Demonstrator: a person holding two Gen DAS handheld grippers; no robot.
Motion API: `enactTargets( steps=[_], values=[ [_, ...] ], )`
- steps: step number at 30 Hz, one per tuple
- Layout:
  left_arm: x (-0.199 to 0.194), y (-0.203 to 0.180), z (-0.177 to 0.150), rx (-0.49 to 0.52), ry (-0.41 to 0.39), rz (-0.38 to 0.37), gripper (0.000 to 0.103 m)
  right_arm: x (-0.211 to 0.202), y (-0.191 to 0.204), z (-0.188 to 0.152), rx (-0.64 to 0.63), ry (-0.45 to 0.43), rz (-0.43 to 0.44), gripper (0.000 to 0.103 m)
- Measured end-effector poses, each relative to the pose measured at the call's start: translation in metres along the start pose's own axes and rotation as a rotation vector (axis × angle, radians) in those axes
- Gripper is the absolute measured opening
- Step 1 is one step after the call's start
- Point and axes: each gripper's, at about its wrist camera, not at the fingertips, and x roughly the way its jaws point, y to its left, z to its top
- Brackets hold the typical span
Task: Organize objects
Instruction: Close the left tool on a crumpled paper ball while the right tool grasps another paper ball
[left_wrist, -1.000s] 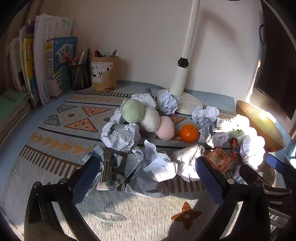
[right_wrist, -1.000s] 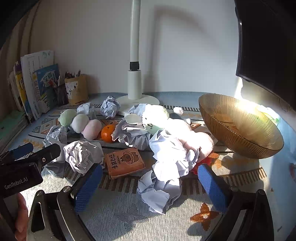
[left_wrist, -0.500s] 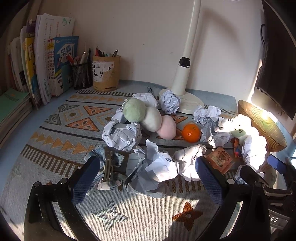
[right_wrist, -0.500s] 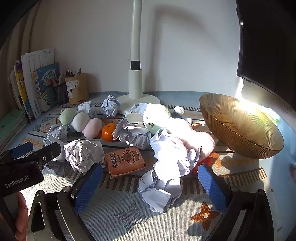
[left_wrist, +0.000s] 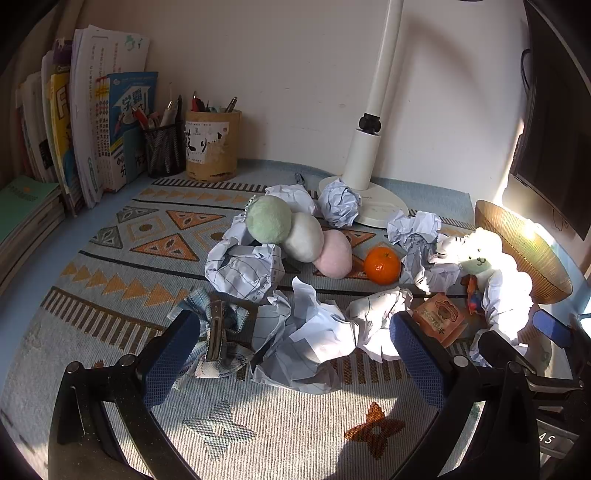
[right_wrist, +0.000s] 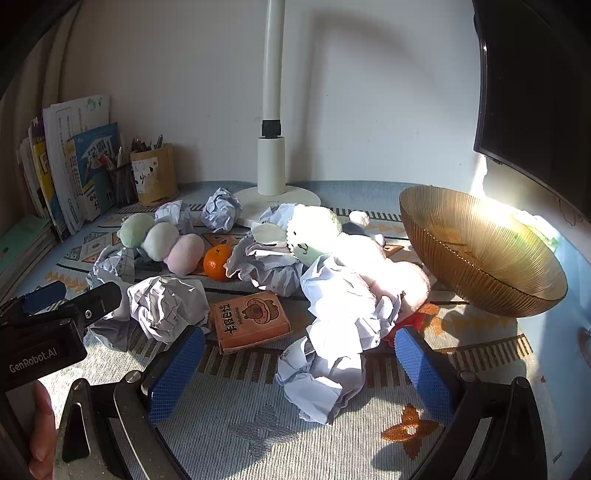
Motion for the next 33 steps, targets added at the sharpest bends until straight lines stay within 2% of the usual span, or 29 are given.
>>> enactTargets(
  steps=[5,9,12,14,16,19,22,26,29,31,33],
  values=[
    [0.000,0.000,0.000,-0.001,-0.001,0.001,0.102,0.000,0.001,0.001,-0.001,-0.001,-0.002,0.103],
    [-0.007,0.007,0.000,-0.028,-0.017,0.017,0.102,-0.017,-0.012,-0.001,0.059,-0.080,-0.040,0.103],
    [-0.023,0.014,-0.009,-0.010,0.000,-0.045,0.102,-0.026,-0.026,-0.011,0.125,-0.042,-0.014,0.103],
    [-0.029,0.020,-0.016,0.018,0.032,-0.067,0.102,-0.038,-0.030,-0.019,0.120,-0.043,0.035,0.103],
    [-0.034,0.026,-0.018,0.043,0.055,-0.073,0.102,-0.047,-0.027,-0.024,0.086,-0.059,0.032,0.103],
    [-0.033,0.037,-0.015,0.047,0.087,-0.061,0.102,-0.035,-0.020,-0.027,0.059,0.033,0.046,0.103],
    [-0.031,0.042,-0.012,0.042,0.102,-0.072,0.102,-0.023,-0.022,-0.027,0.105,0.089,0.116,0.097],
    [-0.025,0.021,-0.012,0.120,0.121,-0.112,0.102,-0.013,-0.023,-0.028,0.121,0.141,0.112,0.086],
    [-0.017,0.006,-0.014,0.183,0.156,-0.123,0.092,-0.010,-0.032,-0.029,0.164,0.169,0.135,0.086],
    [-0.009,0.011,-0.014,0.141,0.199,-0.166,0.090,-0.009,-0.036,-0.029,0.183,0.180,0.149,0.086],
    [-0.001,0.019,-0.013,0.080,0.244,-0.247,0.089,-0.008,-0.037,-0.030,0.186,0.186,0.148,0.086]
  ],
)
